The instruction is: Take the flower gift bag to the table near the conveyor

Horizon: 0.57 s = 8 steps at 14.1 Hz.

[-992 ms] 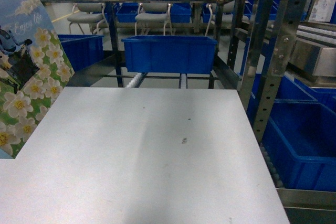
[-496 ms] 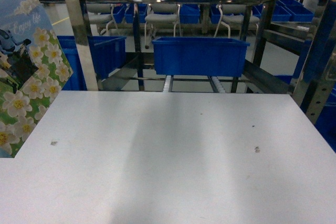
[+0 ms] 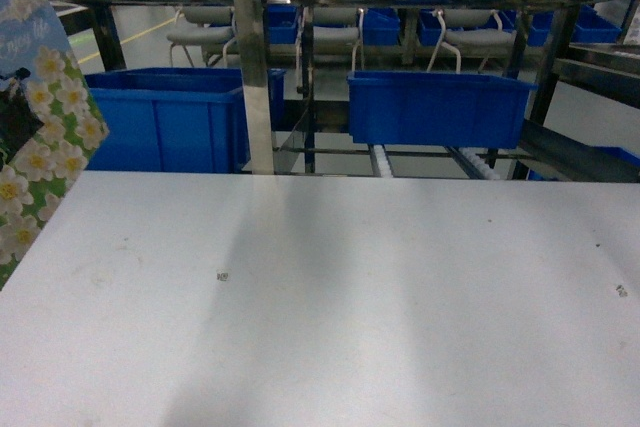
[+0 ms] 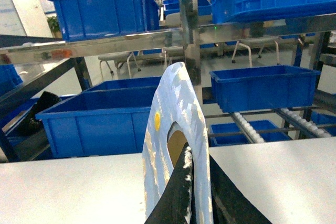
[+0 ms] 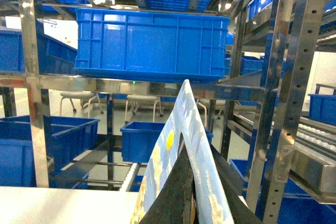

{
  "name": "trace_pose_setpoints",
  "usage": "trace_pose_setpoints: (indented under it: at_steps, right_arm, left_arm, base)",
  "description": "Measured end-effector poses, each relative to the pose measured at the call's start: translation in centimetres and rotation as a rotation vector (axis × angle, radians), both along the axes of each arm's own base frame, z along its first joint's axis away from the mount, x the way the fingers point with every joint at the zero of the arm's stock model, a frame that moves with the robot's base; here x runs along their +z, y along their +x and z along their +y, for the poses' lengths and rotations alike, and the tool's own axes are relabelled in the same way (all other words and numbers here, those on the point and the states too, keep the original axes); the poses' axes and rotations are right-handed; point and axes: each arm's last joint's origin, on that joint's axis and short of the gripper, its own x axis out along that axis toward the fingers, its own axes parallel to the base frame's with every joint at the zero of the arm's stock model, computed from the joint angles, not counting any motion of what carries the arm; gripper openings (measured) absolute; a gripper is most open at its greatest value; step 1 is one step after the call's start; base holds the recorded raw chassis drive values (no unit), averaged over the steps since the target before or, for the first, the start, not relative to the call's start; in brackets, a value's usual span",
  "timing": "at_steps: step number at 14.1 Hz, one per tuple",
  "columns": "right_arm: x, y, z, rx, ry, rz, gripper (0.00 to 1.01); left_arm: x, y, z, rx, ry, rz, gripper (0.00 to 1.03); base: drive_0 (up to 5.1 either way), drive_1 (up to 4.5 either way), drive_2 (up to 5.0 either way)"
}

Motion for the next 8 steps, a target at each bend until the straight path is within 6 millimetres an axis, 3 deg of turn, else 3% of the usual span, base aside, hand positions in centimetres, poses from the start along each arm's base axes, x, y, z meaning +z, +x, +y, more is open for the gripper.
trace_pose_setpoints:
  at_steps: [6, 8]
  right_arm:
    - [0.0, 0.2, 0.0, 0.02, 0.005, -0.038, 0.02]
    - [-1.1, 1.1, 0.3, 0.081, -0.009, -0.03, 0.02]
  left_arm:
    - [0.0, 0.0, -0.2, -0.018, 0.002, 0.001, 0.02]
    - [0.0, 0.0, -0.2, -0.019, 0.001, 0.001, 0.02]
  base:
    - [-5.1, 2.36, 2.4]
    - [-5.1, 2.36, 2.4]
